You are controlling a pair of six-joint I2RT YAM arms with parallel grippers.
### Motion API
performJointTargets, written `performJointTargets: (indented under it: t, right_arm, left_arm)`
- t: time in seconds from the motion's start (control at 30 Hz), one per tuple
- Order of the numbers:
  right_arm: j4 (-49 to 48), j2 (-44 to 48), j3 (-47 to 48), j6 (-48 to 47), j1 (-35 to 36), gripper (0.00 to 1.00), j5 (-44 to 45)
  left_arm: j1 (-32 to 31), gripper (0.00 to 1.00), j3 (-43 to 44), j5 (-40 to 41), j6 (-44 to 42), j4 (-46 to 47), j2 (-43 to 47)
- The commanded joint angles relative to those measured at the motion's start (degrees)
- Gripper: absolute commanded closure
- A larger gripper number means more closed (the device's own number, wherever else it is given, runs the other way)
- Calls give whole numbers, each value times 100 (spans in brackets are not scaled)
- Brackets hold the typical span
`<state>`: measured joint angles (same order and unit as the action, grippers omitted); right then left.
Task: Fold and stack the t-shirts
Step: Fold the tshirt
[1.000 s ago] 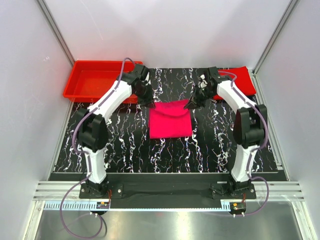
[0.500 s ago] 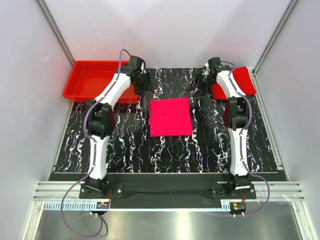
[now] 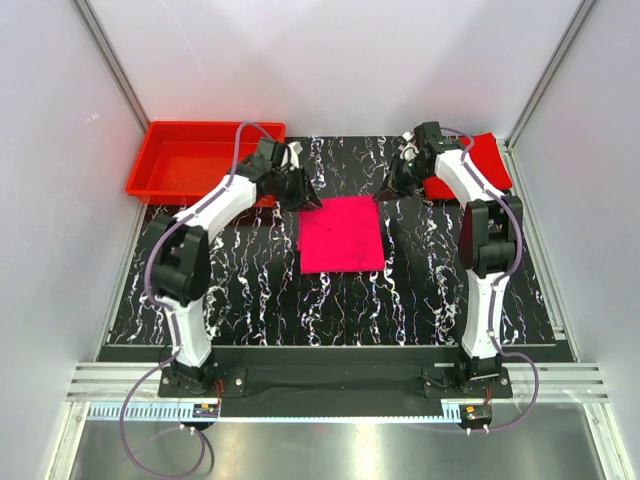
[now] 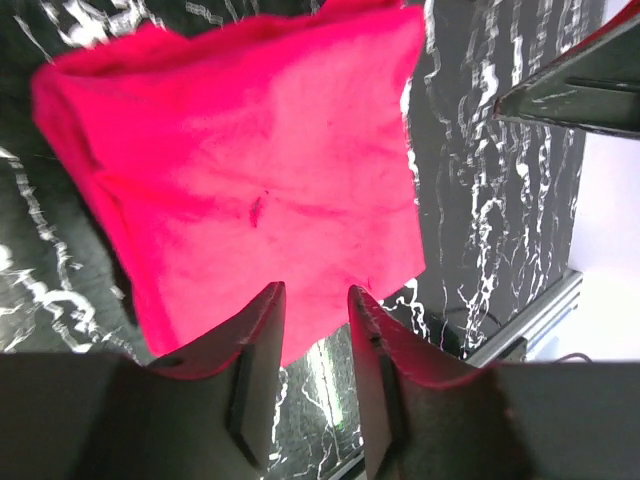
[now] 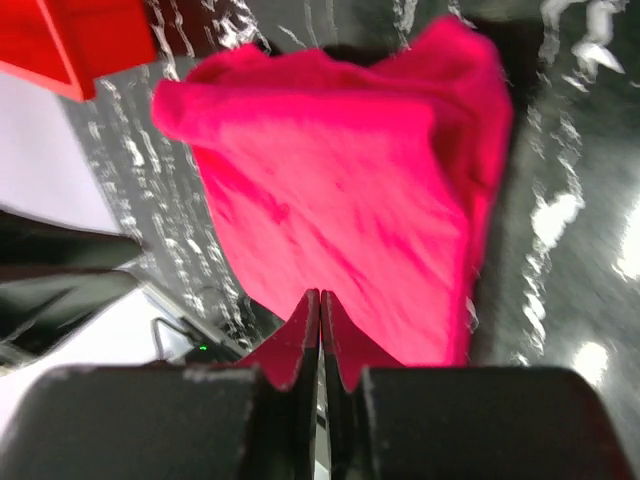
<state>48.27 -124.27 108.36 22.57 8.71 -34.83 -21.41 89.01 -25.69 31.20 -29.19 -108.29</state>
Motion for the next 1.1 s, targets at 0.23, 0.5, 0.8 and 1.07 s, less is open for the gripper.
performJointTargets:
  t: [0.23,0.5,0.8,1.07]
  right_arm:
    - [-1698,-1405,633,880,-44,96,-911]
    - [-1874,-2329,1284,960,-282,95,-1228]
    - [-647,-2304,2274,775,-449,68,-1061]
    - [1131,-1664,3237,319,-563,41,-482]
  left_arm:
    - [260,68,986,-7,334,827,-1369]
    - [418,67,1829,82,194,749,-2537]
    - [489,57,2828,442,-377,-453,-2679]
    - [-56,49,2763,1522,-1581,-1441,-1418]
